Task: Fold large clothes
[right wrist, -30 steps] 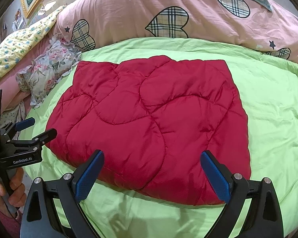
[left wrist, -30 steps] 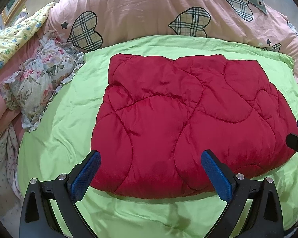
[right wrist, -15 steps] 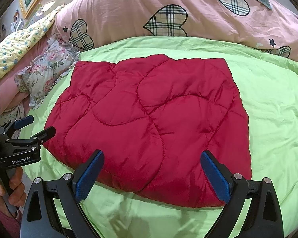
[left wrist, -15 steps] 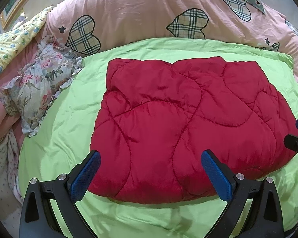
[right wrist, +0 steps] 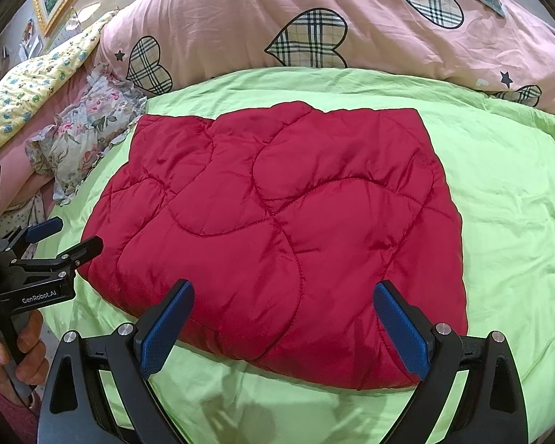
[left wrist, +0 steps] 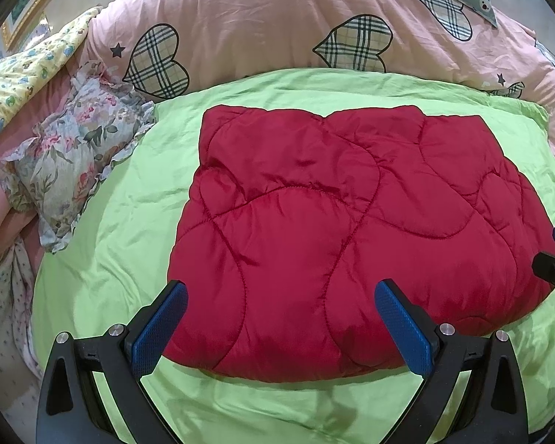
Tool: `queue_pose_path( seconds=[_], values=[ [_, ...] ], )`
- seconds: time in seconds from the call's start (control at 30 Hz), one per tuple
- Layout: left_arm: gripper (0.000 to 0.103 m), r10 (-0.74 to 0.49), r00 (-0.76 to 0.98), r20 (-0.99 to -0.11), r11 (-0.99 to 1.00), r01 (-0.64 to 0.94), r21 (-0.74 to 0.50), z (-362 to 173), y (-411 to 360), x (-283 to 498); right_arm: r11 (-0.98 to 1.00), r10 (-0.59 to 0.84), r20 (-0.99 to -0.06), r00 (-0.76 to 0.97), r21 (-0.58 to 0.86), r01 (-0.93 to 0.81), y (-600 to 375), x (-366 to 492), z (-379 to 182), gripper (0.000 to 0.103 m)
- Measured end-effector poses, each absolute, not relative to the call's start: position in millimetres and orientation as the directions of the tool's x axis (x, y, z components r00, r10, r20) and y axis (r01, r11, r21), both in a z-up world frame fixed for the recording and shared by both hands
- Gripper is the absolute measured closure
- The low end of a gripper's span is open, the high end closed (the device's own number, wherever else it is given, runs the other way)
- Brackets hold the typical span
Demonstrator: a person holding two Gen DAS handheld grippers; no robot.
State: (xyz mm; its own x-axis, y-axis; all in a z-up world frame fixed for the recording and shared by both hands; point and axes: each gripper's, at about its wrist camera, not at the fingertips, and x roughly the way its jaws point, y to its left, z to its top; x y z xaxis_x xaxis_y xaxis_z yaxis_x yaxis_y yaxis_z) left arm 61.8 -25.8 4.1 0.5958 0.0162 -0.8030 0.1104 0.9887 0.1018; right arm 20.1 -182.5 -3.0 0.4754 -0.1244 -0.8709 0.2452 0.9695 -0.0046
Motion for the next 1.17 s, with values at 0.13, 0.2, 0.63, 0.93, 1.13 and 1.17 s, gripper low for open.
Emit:
queue_pose_path(
  seconds=[0.13, 0.2, 0.63, 0.93, 1.13, 1.17],
  values=[
    [0.001, 0.013, 0.595, -0.804, 0.989, 0.112, 0.098, 3.8, -24.6, 62.8, 0.970, -0.124, -0.871, 0.475, -0.005, 0.245, -182.4, 19.9, -2.9, 0.005],
    [0.001, 0.012, 0.594, -0.804, 0.989, 0.112, 0.097, 3.4, -24.5, 63.1, 0.969, -0.126, -0.871, 0.475, -0.006, 0.246, -182.5, 19.8, -2.9, 0.005],
    [0.001, 0.004, 0.592, -0.806, 0.990, 0.110, 0.085, 2.8, -22.4, 65.0, 0.969, -0.126, -0.871, 0.475, -0.005, 0.248, -183.3, 19.6, -2.6, 0.005],
    [0.001, -0.007, 0.590, -0.808, 0.991, 0.112, 0.073, 0.5, -20.4, 66.9, 0.966, -0.127, -0.874, 0.469, -0.002, 0.259, -188.5, 20.8, -4.7, 0.005],
    [0.001, -0.020, 0.578, -0.816, 0.991, 0.116, 0.059, -2.3, -19.7, 72.6, 0.964, -0.125, -0.875, 0.467, 0.003, 0.264, -189.8, 21.2, -7.1, 0.005],
    [0.001, -0.026, 0.577, -0.816, 0.991, 0.120, 0.053, -2.4, -20.0, 72.7, 0.964, -0.123, -0.876, 0.467, 0.005, 0.264, -189.9, 21.2, -7.5, 0.005]
  ],
)
